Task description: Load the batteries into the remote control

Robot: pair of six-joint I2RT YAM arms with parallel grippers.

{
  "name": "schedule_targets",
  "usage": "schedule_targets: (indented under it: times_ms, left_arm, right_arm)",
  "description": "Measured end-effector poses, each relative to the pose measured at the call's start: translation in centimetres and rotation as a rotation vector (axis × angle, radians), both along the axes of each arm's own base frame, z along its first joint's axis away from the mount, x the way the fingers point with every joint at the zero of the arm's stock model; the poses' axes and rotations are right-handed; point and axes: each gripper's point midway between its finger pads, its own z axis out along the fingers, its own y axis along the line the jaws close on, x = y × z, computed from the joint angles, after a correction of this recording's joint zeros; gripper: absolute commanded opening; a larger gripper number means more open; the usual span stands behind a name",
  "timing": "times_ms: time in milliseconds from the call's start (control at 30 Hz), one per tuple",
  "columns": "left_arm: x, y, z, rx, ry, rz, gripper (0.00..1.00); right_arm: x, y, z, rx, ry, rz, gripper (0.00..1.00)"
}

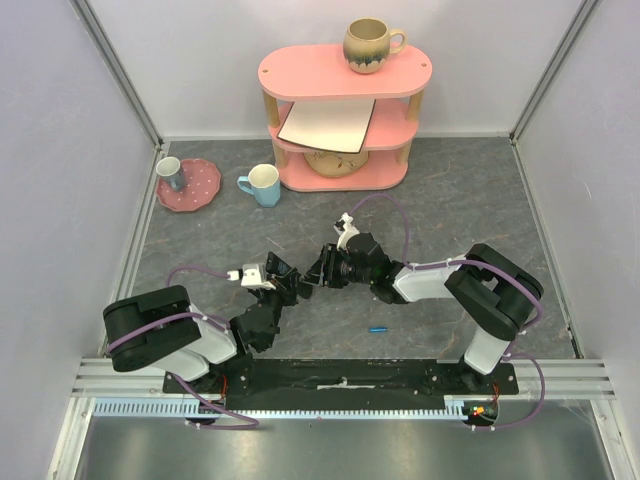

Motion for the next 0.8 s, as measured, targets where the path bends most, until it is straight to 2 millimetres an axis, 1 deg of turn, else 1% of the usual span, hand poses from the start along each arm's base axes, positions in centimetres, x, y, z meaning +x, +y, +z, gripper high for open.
schedule_targets:
  times_ms: [467, 667, 800]
  left_arm:
    - [0.0, 0.0, 0.0, 0.006, -0.002, -0.004, 0.02]
    - [0.0, 0.0, 0.1, 0.010, -0.004, -0.005, 0.02]
    - [0.0, 0.0, 0.1, 0.016, -0.006, -0.003, 0.02]
  right_arm:
    - [-0.1, -0.2, 0.0, -0.013, 0.006, -0.004, 0.49]
    - [-0.2, -0.6, -0.3, -0.037, 0.004, -0.002, 0.49]
    - [-0.8, -1.7, -2.0, -0.106, 0.038, -0.008, 0.49]
